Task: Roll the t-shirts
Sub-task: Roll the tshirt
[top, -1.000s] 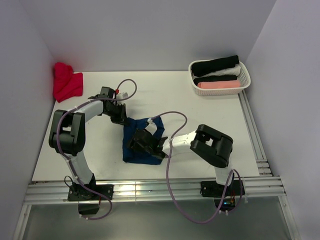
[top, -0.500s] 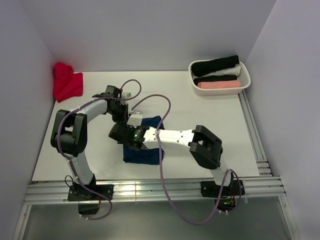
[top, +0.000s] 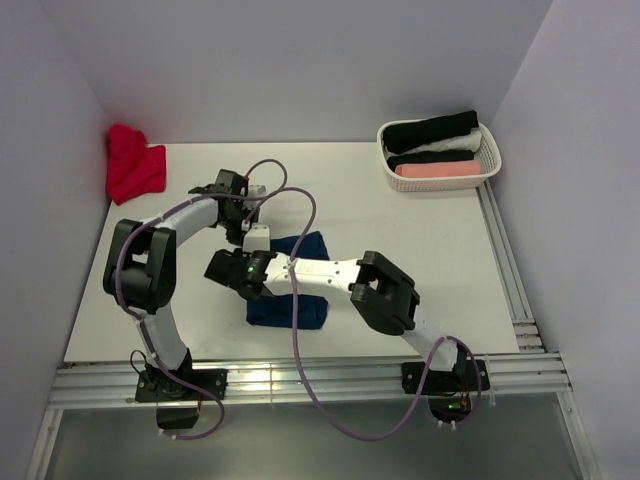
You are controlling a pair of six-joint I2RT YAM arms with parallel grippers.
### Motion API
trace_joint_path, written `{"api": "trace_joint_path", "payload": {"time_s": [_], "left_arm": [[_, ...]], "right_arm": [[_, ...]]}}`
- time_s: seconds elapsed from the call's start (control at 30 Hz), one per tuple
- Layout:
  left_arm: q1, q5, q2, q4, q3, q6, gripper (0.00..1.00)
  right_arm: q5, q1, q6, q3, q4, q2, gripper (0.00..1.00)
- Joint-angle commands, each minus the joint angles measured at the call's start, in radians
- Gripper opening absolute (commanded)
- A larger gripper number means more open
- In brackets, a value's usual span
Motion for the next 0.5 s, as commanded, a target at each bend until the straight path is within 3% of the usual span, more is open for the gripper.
{"api": "trace_joint_path", "payload": {"time_s": [0.0,0.47], "left_arm": [[-0.006,-0.033,0.004,-0.018,0.031,0.002,0.02],[-0.017,-0.038,0.013,-0.021,0.041,0.002,0.02]], "right_arm": [[0.087,0.015,-0.013,0.065,-0.064,-0.008,0.55],[0.079,0.037,-0.056,0.133,-0.049,0.051,0.53]]}}
